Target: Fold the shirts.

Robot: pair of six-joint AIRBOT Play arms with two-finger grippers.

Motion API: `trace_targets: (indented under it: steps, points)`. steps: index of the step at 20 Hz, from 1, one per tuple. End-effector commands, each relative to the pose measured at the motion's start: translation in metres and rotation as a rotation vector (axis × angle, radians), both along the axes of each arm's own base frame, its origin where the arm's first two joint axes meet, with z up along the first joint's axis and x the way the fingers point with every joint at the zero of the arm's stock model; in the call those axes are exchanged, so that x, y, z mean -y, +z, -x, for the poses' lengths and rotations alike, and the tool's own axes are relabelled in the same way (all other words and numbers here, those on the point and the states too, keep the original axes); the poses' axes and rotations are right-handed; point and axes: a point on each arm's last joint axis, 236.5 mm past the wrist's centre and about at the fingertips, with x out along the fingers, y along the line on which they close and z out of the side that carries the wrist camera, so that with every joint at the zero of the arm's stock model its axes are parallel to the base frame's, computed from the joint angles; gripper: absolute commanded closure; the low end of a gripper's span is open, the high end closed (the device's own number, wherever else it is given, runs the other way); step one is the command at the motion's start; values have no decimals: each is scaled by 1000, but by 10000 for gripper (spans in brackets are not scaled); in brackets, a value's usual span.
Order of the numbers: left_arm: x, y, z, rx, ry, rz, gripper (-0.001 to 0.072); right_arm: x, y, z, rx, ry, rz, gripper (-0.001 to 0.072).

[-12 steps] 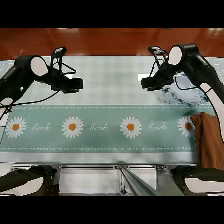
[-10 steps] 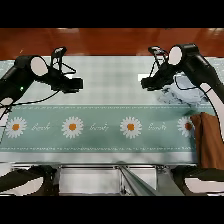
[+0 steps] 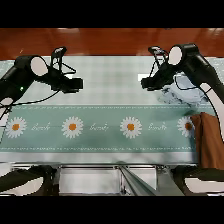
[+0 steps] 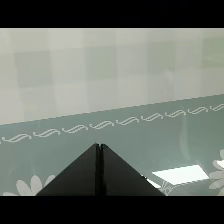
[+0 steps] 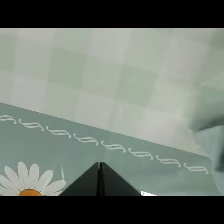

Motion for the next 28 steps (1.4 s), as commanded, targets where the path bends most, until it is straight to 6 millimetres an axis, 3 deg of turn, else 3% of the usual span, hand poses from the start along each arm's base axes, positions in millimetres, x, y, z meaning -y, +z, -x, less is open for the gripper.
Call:
trace_targets:
  steps: [1,3,7,9,10,11,12,13,15,16,17,20,22,25,28]
  points:
    - [0,0,0,1,-1,0,689,0,0,0,1,0,-1,682]
    - [1,2,-5,21,4,5,689,-1,1,-2,10,-1,-3,682]
    - [2,0,-16,55,16,13,689,-11,16,-48,214,-16,-51,682]
    - [0,-2,-19,77,-42,-20,686,-2,32,-68,323,2,-11,671]
    - [-9,-2,-19,96,-110,-83,586,13,45,-74,364,13,55,588]
    - [-23,-5,-15,81,-137,-156,349,35,63,-77,404,23,154,468]
    - [-44,-8,-7,36,-140,-245,196,61,82,-77,430,17,267,347]
    - [-64,-11,6,-30,-137,-324,197,97,107,-75,471,-14,412,295]
    - [-86,-18,35,-166,-99,-376,197,167,140,-65,496,-161,567,294]
    - [-83,-19,46,-188,-98,-346,198,189,135,-57,459,-247,525,294]
    - [-76,-21,54,-184,-99,-312,198,201,115,-47,383,-323,426,295]
    - [-57,-30,86,-154,-98,-221,198,194,48,-28,217,-340,134,295]
    - [-57,-37,104,-133,-61,-205,199,231,18,-19,182,-408,177,295]
    - [-43,-33,110,-67,-12,-118,198,260,-21,-13,93,-505,143,295]
    - [-20,-25,98,-17,3,-21,198,262,-60,-19,34,-511,129,295]
